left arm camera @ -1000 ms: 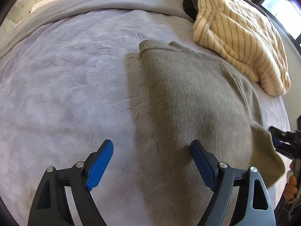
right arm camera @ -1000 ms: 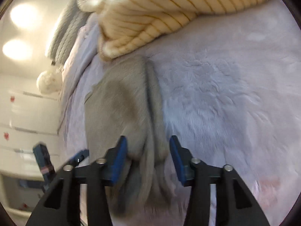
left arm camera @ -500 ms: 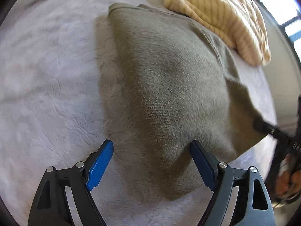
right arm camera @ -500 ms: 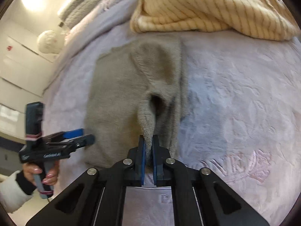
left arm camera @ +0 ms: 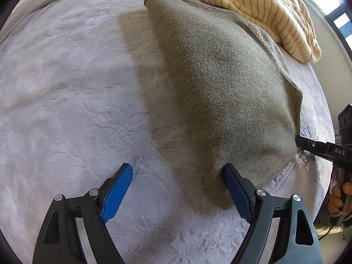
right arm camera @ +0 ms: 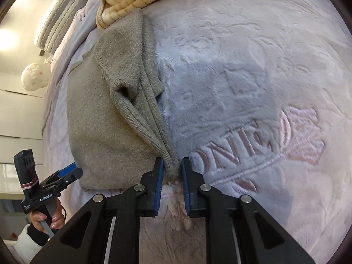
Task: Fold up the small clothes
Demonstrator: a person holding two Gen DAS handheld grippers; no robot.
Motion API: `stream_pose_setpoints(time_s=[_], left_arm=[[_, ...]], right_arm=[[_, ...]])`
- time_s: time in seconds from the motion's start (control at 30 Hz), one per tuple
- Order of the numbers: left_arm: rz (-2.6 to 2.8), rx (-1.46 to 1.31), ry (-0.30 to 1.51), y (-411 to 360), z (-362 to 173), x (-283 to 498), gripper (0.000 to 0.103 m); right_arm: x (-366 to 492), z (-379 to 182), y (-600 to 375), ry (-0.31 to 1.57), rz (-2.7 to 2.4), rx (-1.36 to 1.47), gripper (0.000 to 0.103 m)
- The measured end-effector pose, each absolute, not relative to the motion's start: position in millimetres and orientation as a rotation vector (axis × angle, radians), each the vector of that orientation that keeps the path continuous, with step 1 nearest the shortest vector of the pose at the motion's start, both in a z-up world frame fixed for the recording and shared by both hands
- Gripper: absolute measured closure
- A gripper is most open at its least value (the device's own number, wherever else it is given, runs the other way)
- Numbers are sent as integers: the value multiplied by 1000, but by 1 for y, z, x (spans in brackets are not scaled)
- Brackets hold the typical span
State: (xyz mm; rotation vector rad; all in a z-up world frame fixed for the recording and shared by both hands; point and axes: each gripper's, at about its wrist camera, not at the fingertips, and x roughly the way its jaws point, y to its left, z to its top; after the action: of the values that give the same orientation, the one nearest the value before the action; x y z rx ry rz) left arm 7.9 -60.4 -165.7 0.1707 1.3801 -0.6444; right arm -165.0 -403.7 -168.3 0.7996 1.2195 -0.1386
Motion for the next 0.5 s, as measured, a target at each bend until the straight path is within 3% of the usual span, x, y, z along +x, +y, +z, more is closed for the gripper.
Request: stream_pose_setpoints(time_s=[0.5], left_arm=[[-516, -16, 1415, -9, -146, 30, 18]], right_arm=[[-179, -137, -417, 1161, -206, 818, 80]])
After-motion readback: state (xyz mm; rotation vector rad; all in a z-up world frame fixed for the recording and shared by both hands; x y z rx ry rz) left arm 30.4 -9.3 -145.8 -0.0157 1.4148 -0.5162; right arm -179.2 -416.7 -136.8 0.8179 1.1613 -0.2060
